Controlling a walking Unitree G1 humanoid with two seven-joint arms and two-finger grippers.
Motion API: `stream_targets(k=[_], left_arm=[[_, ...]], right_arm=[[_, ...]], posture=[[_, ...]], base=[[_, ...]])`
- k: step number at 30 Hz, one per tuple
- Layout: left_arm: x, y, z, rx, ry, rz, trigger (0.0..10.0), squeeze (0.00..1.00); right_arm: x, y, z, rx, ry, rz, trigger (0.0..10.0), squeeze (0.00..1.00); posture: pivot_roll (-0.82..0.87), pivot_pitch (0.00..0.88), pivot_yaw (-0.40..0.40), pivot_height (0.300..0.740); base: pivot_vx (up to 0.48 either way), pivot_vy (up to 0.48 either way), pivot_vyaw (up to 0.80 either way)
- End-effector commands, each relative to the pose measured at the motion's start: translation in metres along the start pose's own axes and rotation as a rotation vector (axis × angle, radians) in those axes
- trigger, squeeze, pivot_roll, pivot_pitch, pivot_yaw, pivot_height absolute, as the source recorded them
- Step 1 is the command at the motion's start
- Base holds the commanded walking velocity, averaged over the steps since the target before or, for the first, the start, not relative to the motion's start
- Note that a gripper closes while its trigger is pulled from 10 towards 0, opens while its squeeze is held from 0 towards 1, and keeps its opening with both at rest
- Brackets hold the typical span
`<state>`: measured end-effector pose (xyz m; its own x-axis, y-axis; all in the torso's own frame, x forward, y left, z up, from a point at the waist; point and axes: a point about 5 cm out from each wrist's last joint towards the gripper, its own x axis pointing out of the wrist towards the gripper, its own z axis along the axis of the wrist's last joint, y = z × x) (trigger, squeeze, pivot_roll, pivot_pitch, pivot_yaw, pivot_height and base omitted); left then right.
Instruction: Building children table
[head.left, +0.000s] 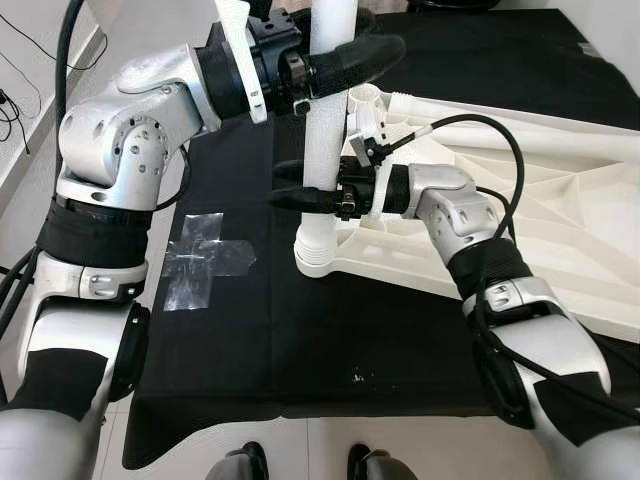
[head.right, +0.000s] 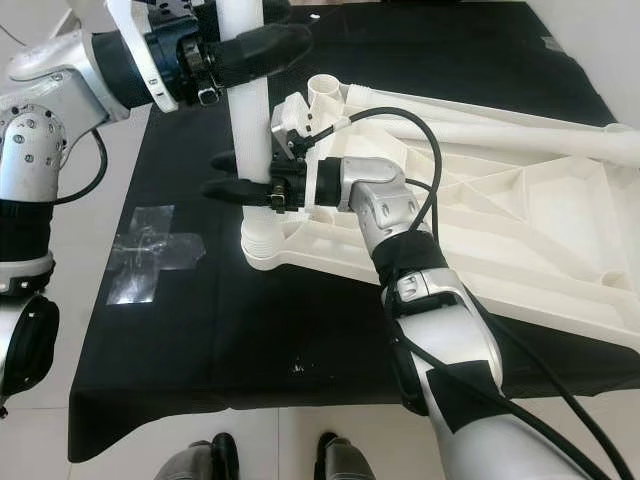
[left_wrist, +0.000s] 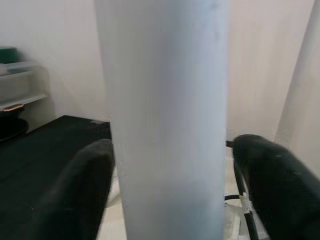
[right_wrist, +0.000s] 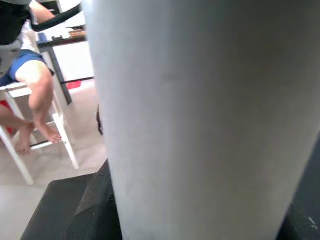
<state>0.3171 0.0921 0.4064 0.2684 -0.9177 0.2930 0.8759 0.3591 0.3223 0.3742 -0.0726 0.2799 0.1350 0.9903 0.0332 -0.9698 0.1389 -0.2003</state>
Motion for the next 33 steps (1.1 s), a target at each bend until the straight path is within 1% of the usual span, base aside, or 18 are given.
stream_targets(k=[1, 2, 4, 6, 7, 9, 11, 13, 14, 16, 17, 18, 19, 21, 23, 25, 26, 33], left_arm=[[0.004, -0.003, -0.001, 0.005, 0.020, -0.024, 10.0, 0.94], [0.004, -0.005, 0.000, 0.006, 0.019, -0.034, 10.0, 0.00], [0.004, -0.006, 0.002, 0.006, 0.016, -0.044, 10.0, 0.00], [0.003, -0.006, 0.002, 0.001, 0.014, -0.041, 10.0, 0.00], [0.003, -0.006, 0.002, 0.001, 0.014, -0.041, 10.0, 0.00], [0.002, -0.006, 0.001, -0.002, 0.019, -0.040, 10.0, 0.00], [0.002, -0.006, 0.000, -0.003, 0.021, -0.041, 10.0, 0.00], [0.002, -0.006, 0.000, -0.003, 0.021, -0.041, 10.0, 0.00], [0.002, -0.006, 0.000, -0.005, 0.022, -0.046, 10.0, 0.00], [0.002, -0.006, 0.000, -0.005, 0.022, -0.046, 10.0, 0.00], [0.003, -0.006, -0.001, -0.005, 0.019, -0.048, 10.0, 0.00], [0.003, -0.006, -0.001, -0.005, 0.019, -0.048, 10.0, 0.00], [0.004, -0.006, 0.000, -0.004, 0.015, -0.045, 10.0, 0.00], [0.004, -0.006, 0.000, -0.002, 0.015, -0.043, 10.0, 0.00], [0.004, -0.006, -0.001, -0.002, 0.021, -0.043, 10.0, 0.00], [0.004, -0.006, -0.001, -0.002, 0.021, -0.043, 10.0, 0.00], [0.004, -0.006, -0.001, -0.003, 0.023, -0.043, 10.0, 0.00], [0.004, -0.006, -0.001, -0.003, 0.023, -0.043, 10.0, 0.00]], right_arm=[[0.006, 0.001, -0.011, -0.002, 0.018, -0.072, 0.0, 0.00], [0.005, 0.002, -0.014, -0.025, 0.008, -0.157, 0.0, 0.00], [0.004, 0.004, -0.016, -0.047, -0.009, -0.246, 0.0, 0.00], [0.007, 0.037, -0.028, -0.044, -0.075, -0.290, 0.0, 0.00], [0.007, 0.037, -0.028, -0.044, -0.075, -0.290, 0.0, 0.00], [0.008, 0.062, -0.031, -0.037, -0.129, -0.321, 0.0, 0.00], [0.008, 0.066, -0.031, -0.035, -0.142, -0.324, 0.0, 0.00], [0.008, 0.066, -0.031, -0.035, -0.142, -0.324, 0.0, 0.00], [0.011, 0.070, -0.035, -0.044, -0.107, -0.308, 0.0, 0.00], [0.011, 0.070, -0.035, -0.044, -0.107, -0.308, 0.0, 0.00], [0.015, 0.072, -0.038, -0.055, -0.055, -0.293, 0.0, 0.00], [0.015, 0.072, -0.038, -0.055, -0.055, -0.293, 0.0, 0.00], [0.026, 0.072, -0.037, -0.086, 0.024, -0.261, 0.0, 0.00], [0.028, 0.072, -0.035, -0.096, 0.036, -0.250, 0.0, 0.00], [0.029, 0.074, -0.032, -0.142, 0.068, -0.211, 0.0, 0.00], [0.029, 0.074, -0.032, -0.142, 0.068, -0.211, 0.0, 0.00], [0.028, 0.078, -0.030, -0.170, 0.103, -0.190, 0.0, 0.00], [0.028, 0.078, -0.030, -0.170, 0.103, -0.190, 0.0, 0.00]], posture=[[0.02, 0.265, -0.042, 0.740], [0.02, 0.262, -0.053, 0.740], [0.02, 0.262, -0.053, 0.740], [0.03, 0.269, -0.047, 0.740], [0.03, 0.269, -0.047, 0.740], [0.02, 0.268, -0.034, 0.740], [0.02, 0.268, -0.034, 0.740], [0.02, 0.268, -0.034, 0.740], [0.01, 0.265, -0.029, 0.740], [0.01, 0.265, -0.029, 0.740], [0.01, 0.257, -0.032, 0.740], [0.01, 0.257, -0.032, 0.740], [0.01, 0.258, -0.033, 0.740], [0.01, 0.258, -0.033, 0.740], [0.01, 0.260, -0.030, 0.740], [0.01, 0.260, -0.030, 0.740], [0.01, 0.260, -0.030, 0.740], [0.01, 0.260, -0.030, 0.740]], base=[[0.000, 0.000, 0.00], [0.000, 0.000, 0.00], [0.000, 0.000, 0.00], [0.000, 0.000, 0.00], [0.000, 0.000, 0.00], [0.000, 0.000, 0.00], [0.000, 0.000, 0.00], [0.000, 0.000, 0.00], [0.000, 0.000, 0.00], [0.000, 0.000, 0.00], [0.000, 0.000, 0.00], [0.000, 0.000, 0.00], [0.000, 0.000, 0.00], [0.000, 0.000, 0.00], [0.000, 0.000, 0.00], [0.000, 0.000, 0.00], [0.000, 0.000, 0.00], [0.000, 0.000, 0.00]])
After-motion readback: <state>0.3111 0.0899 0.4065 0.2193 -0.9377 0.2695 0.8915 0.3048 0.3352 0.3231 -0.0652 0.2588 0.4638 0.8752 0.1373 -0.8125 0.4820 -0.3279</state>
